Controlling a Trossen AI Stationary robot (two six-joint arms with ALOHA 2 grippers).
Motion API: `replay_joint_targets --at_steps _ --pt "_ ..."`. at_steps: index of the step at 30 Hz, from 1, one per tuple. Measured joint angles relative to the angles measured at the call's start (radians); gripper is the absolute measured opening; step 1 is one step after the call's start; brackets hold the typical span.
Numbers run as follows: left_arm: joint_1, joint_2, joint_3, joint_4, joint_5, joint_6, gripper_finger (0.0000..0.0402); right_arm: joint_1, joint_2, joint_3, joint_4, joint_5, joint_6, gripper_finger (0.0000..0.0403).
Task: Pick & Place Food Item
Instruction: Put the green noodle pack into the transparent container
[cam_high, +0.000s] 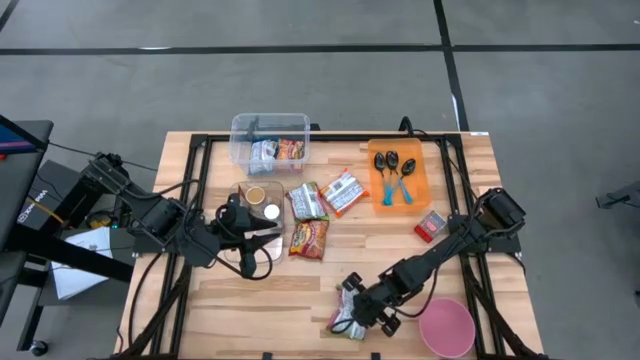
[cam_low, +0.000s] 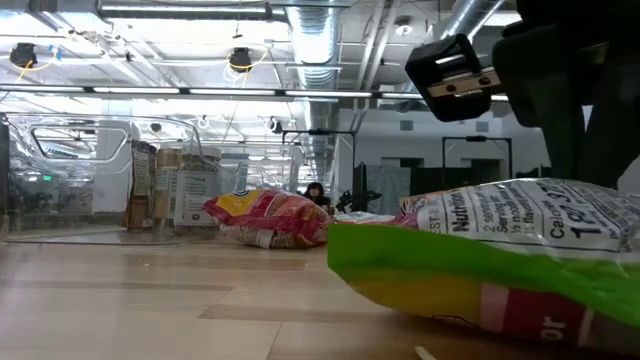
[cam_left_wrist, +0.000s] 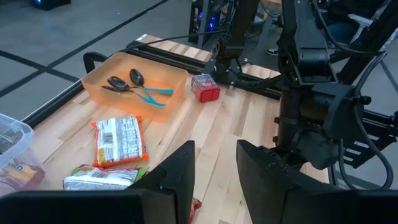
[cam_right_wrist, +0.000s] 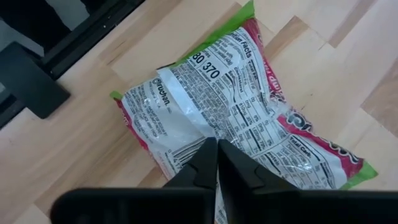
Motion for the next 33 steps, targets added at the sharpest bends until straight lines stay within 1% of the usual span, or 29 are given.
replay_joint_targets --at_steps 7,11,17,20,24,28,33 --pt "0.000 0.000 0.000 0.008 0.000 0.000 0.0112 -0.005 -0.027 -0.005 -0.008 -0.025 0.042 0.0001" --pt "0.000 0.000 0.000 0.008 0.000 0.000 0.0112 -0.020 -0.098 -0.004 0.003 -0.021 0.087 0.0001" --pt "0.000 0.000 0.000 0.007 0.000 0.000 0.0112 -0.060 -0.212 -0.004 0.011 0.076 0.138 0.0000" --pt "0.000 0.000 0.000 0.006 0.000 0.000 0.0112 -0.085 -0.266 -0.003 0.022 0.127 0.124 0.0000" --pt "0.000 0.000 0.000 -0.003 0.000 0.000 0.0112 -0.129 -0.328 -0.002 0.036 0.164 0.099 0.0000" --pt "0.000 0.000 0.000 -0.011 0.000 0.000 0.0112 -0.189 -0.366 -0.002 0.037 0.192 0.124 0.0000" --pt "0.000 0.000 0.000 -0.019 0.000 0.000 0.0112 -0.279 -0.378 0.008 0.061 0.216 0.154 0.0000"
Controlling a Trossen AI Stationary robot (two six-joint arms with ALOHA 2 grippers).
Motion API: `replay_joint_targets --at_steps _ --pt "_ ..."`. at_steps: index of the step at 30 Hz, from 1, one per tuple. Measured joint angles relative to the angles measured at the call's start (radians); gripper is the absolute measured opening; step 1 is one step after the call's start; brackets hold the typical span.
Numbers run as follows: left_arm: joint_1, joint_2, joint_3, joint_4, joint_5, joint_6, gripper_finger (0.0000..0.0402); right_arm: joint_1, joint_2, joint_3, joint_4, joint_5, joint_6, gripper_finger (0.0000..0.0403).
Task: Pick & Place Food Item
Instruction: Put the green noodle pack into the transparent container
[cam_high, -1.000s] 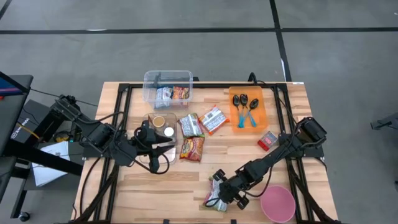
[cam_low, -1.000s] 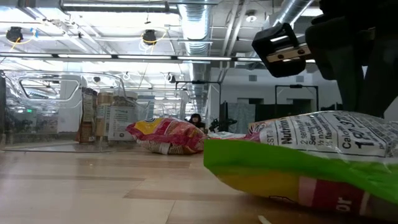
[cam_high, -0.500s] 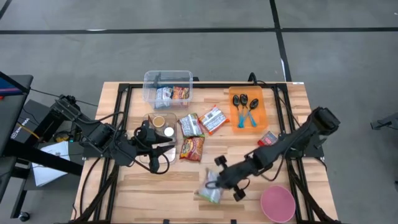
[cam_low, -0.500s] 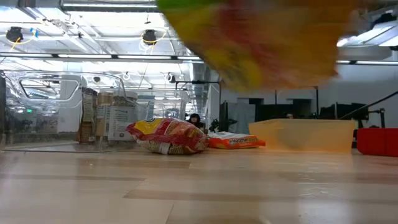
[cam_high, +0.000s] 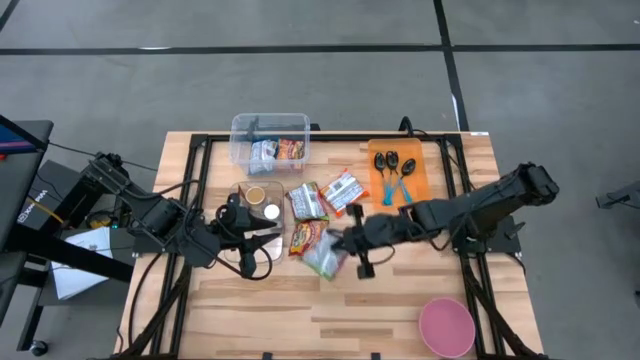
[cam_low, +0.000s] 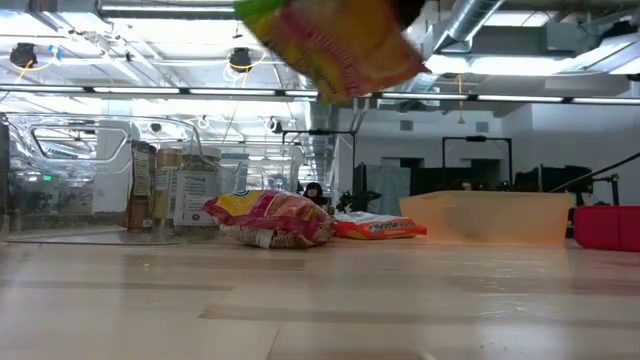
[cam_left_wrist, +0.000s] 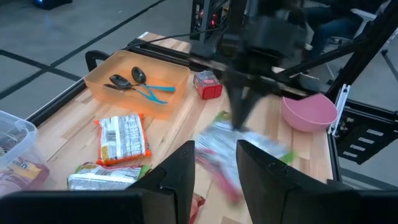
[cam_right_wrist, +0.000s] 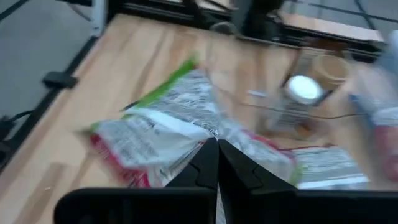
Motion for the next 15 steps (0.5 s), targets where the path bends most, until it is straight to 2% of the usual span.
replay_joint_targets --at_steps 4,12,15 --pt "0.000 0.000 0.000 -0.006 0.000 0.000 0.0112 -0.066 0.008 0.054 -0.002 0.000 -0.077 0.0000" --pt "0.000 0.000 0.000 -0.007 0.000 -0.020 0.0112 -0.241 0.020 0.167 -0.038 -0.001 -0.090 0.0000" --pt "0.000 0.000 0.000 -0.016 0.000 -0.051 0.0112 -0.304 0.020 0.210 -0.043 -0.023 -0.148 0.0000"
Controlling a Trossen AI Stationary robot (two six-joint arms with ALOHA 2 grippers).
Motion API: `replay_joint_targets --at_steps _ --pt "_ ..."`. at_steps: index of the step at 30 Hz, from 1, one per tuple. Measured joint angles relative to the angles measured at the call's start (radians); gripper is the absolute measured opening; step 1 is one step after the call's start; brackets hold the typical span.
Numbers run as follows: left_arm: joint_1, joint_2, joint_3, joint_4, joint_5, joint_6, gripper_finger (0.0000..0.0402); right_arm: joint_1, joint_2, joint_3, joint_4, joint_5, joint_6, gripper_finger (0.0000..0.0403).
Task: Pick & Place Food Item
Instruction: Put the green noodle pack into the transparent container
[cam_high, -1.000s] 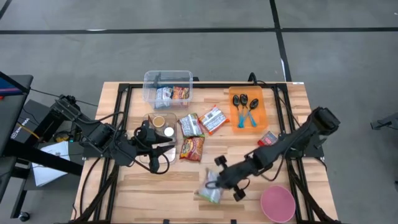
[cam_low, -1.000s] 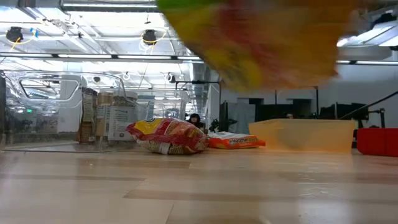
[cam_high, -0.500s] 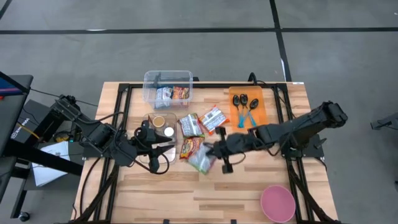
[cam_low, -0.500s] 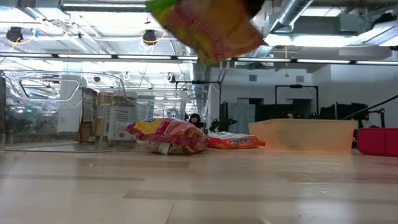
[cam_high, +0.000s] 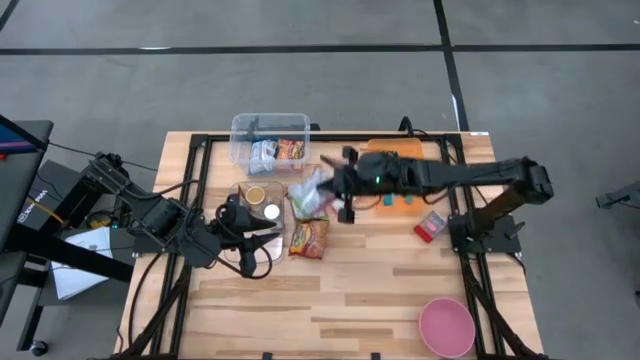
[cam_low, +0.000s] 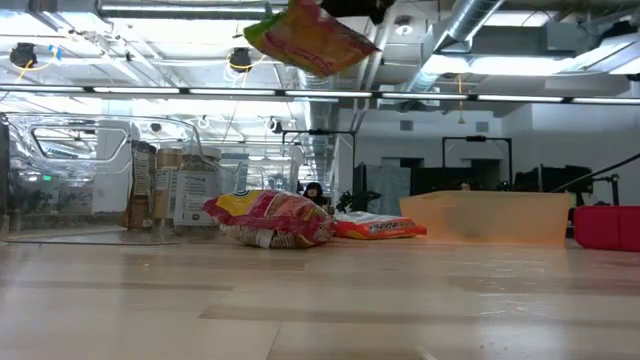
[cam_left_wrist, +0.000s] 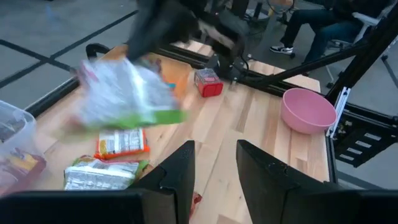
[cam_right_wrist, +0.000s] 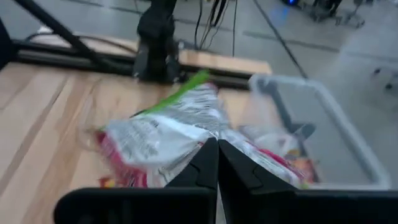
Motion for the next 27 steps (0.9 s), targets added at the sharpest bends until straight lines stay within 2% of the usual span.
replay_joint_targets --at_steps 7,14,27 --pt "-0.008 0.000 0.000 -0.014 0.000 -0.063 0.0112 -0.161 0.045 0.084 -0.034 -0.161 -0.117 0.0000" --pt "-0.034 0.000 0.000 -0.056 0.001 -0.168 0.0112 -0.294 0.165 0.203 -0.043 -0.311 -0.226 0.0000" --pt "-0.050 0.000 0.000 -0.059 0.001 -0.242 0.0112 -0.492 0.455 0.611 -0.290 -0.668 -0.620 0.0000"
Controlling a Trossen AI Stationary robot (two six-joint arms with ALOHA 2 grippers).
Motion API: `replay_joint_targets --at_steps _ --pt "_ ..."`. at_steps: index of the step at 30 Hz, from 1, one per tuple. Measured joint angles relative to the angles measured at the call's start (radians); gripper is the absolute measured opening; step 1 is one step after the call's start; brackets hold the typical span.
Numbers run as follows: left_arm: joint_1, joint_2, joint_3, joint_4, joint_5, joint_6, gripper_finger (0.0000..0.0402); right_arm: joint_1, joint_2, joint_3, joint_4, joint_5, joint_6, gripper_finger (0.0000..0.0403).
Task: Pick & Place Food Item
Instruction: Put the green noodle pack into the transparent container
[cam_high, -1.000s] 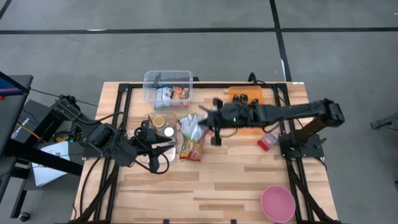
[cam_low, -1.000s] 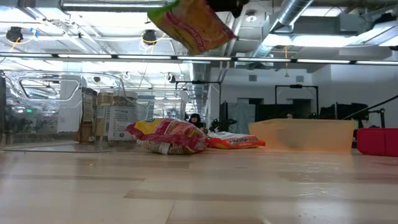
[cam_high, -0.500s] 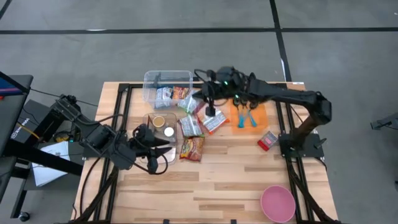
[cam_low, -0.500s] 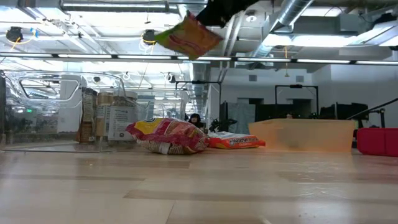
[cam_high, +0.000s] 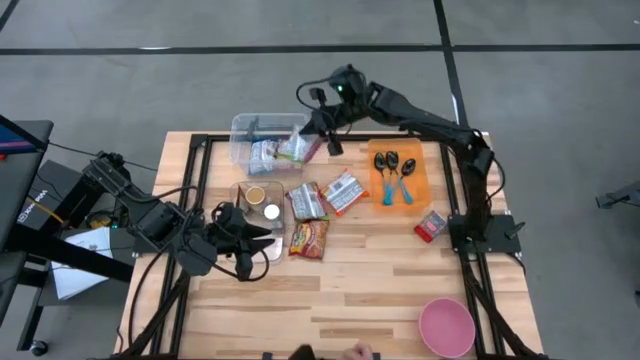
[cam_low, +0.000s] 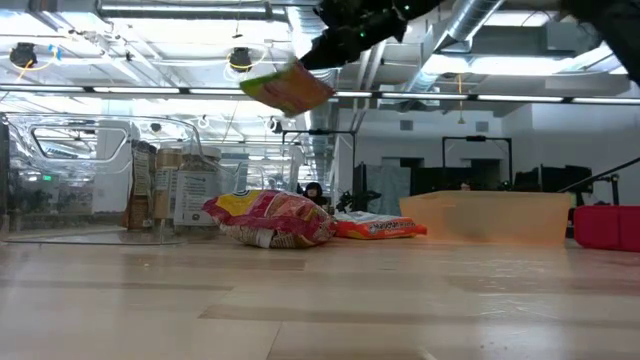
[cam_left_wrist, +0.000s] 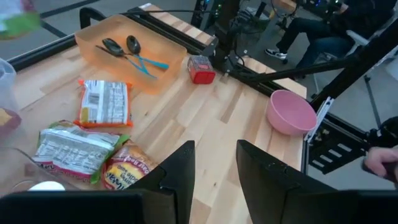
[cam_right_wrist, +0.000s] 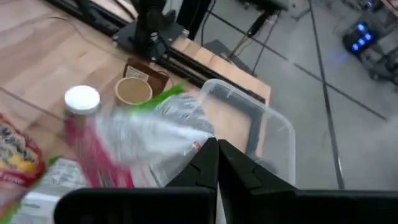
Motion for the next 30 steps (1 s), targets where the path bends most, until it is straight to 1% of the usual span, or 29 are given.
replay_joint_targets --at_steps 2,5,9,12,16,18,21,26,30 --pt "0.000 0.000 0.000 -0.012 -0.001 0.002 0.0112 -0.026 0.033 0.052 -0.011 -0.039 -0.035 0.0000" --pt "0.000 0.000 0.000 -0.072 -0.001 0.001 0.0112 -0.058 0.078 0.120 -0.016 -0.076 -0.056 0.0000" --pt "0.002 0.000 0.000 -0.094 -0.001 -0.005 0.0112 -0.072 0.136 0.215 -0.022 -0.105 -0.107 0.0000" --pt "0.002 0.000 0.000 -0.096 -0.003 -0.006 0.0112 -0.075 0.189 0.267 -0.015 -0.138 -0.113 0.0000" --pt "0.002 0.000 0.000 -0.103 -0.072 -0.026 0.0112 -0.079 0.263 0.340 -0.015 -0.184 -0.154 0.0000" --pt "0.007 0.000 0.000 -0.101 -0.119 -0.042 0.0112 -0.088 0.292 0.376 -0.046 -0.217 -0.176 0.0000" --pt "0.023 -0.004 0.000 -0.101 -0.166 -0.102 0.0112 -0.106 0.314 0.380 -0.048 -0.233 -0.229 0.0000" --pt "0.050 -0.004 0.000 -0.096 -0.167 -0.134 0.0112 -0.147 0.328 0.381 -0.053 -0.277 -0.306 0.0000" --pt "0.077 -0.004 0.000 -0.096 -0.159 -0.186 0.0112 -0.156 0.341 0.380 -0.038 -0.282 -0.371 0.0000"
